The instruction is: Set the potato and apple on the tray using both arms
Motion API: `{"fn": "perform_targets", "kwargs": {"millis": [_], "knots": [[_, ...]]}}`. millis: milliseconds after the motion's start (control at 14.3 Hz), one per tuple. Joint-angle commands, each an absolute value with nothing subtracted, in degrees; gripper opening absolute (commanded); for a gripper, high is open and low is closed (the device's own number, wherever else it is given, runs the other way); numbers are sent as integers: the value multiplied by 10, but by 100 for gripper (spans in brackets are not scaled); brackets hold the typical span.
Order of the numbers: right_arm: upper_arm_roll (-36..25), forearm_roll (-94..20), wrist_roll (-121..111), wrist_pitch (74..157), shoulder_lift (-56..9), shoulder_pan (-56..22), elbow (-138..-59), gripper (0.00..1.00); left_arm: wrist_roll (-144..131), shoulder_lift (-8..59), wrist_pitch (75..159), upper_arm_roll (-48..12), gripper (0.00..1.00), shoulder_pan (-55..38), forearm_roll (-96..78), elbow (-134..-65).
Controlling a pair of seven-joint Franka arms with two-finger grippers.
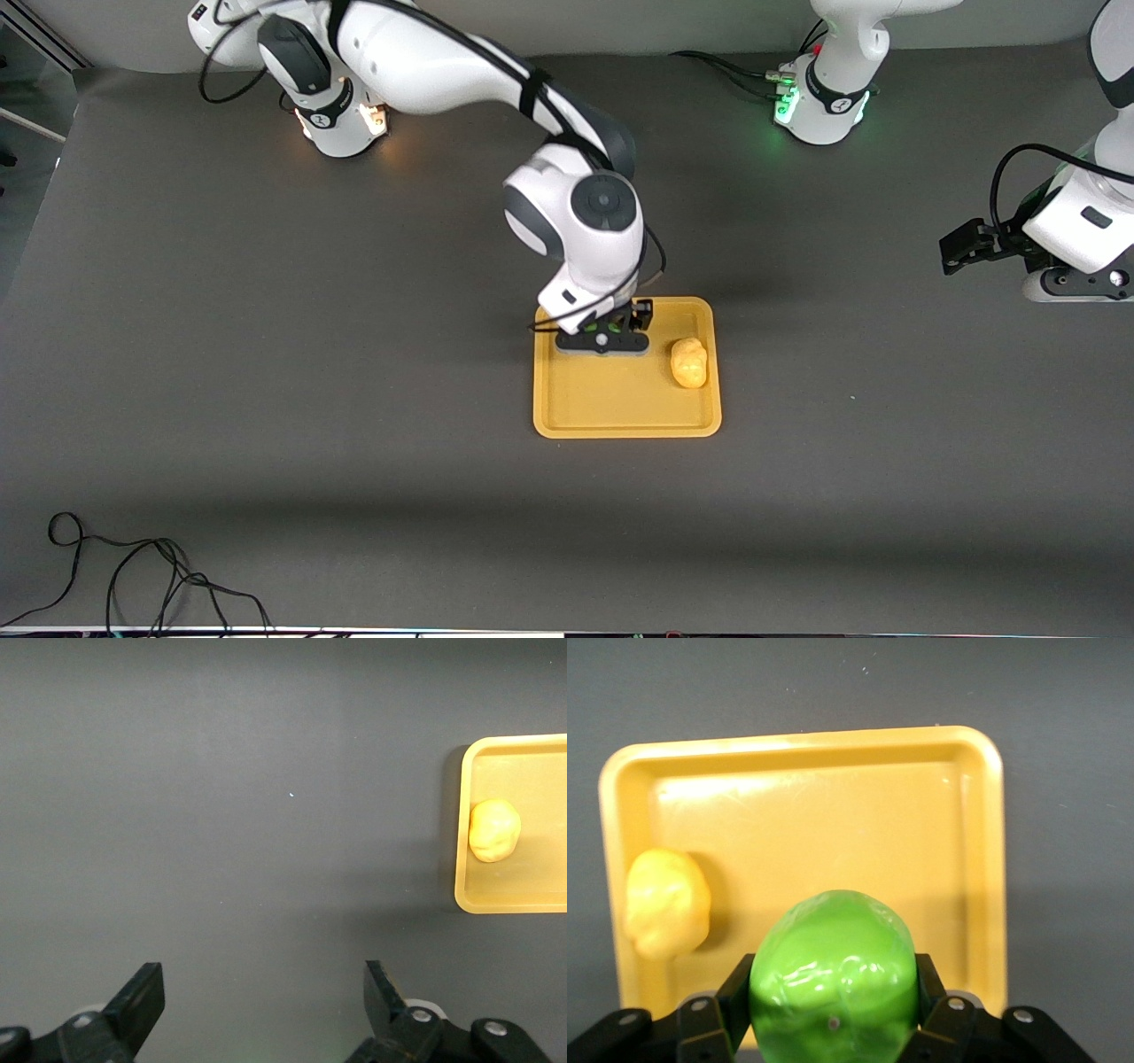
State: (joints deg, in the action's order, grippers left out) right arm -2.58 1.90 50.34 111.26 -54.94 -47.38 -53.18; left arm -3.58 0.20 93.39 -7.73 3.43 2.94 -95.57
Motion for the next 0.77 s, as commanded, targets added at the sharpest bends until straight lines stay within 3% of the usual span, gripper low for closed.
{"fn": "perform_targets", "kwargs": {"millis": [0, 699], "knots": [[-29, 34, 513, 1148, -601, -478, -499, 41, -25, -4, 926, -76, 100, 37, 24, -955], [-33, 46, 513, 1211, -650, -485, -501, 41, -26, -3, 925, -76, 100, 37, 23, -955]]}}
